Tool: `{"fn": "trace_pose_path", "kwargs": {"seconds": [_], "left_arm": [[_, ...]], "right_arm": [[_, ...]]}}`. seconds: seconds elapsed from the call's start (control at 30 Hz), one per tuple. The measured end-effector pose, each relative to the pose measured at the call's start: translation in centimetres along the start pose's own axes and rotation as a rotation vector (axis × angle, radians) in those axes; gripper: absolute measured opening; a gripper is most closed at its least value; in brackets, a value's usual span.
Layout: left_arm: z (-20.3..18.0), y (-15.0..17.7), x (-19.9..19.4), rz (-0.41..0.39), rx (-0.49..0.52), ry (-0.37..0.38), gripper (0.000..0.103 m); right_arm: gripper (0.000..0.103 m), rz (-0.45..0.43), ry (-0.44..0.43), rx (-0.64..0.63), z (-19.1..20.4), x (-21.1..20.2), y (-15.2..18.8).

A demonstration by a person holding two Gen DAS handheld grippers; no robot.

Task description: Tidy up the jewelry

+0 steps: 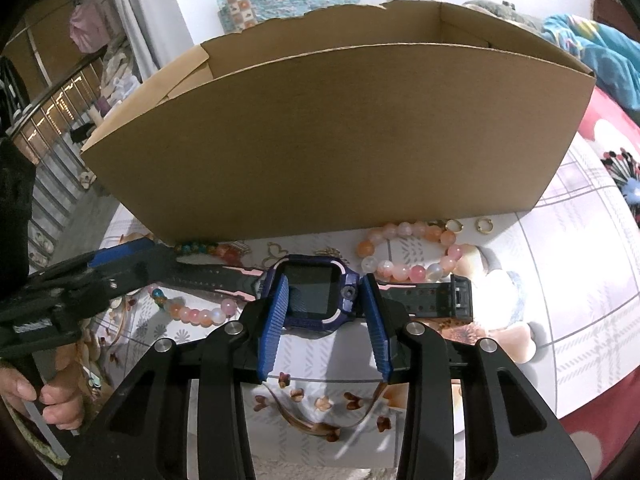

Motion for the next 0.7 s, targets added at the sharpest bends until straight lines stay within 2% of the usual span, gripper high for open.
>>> {"fn": "trace_pose_path", "kwargs": {"seconds": [0.1, 0.2, 0.37, 0.47, 0.57, 0.7], "left_arm": [[-0.4, -0.1, -0.6, -0.013, -0.009, 0.081, 0.069], [-0.9, 0.1, -0.5, -0.003, -0.011, 0.13, 0.069], [-1.0, 0.3, -0.4, -0.003, -0.006, 0.067, 0.069], [-1.0, 0.2, -0.5, -0.002, 0.046, -0.043, 0.069], [-0.9, 0.4, 0.0, 0.043, 0.075, -0.104, 0.069], [-1.1, 0.8, 0.6, 0.064, 0.075, -0.092, 0.069]], "right_arm": [[0.036, -0.001, 0.0, -0.001, 0.1, 0.0, 0.0], [0.037, -0.001, 0.0, -0.002, 0.1, 0.0, 0.0], [0.037, -0.001, 0.001, -0.003, 0.2, 0.0, 0.0], [0.038, -0.001, 0.002, -0.004, 0.2, 0.0, 0.0], [0.039, -0.003, 0.003, -0.005, 0.2, 0.0, 0.0], [0.039, -0.006, 0.006, -0.008, 0.4, 0.1, 0.0]]}}
Point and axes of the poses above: each gripper's, at about its wrist camera, not at the fingertips, and x roughly the way its jaws point, z to its left, y to its underside, the point moved 2 cm from there along x, roughly the way its jaws point, and after that the axes turned 6 degrees about -y, right-handed, at the moved point
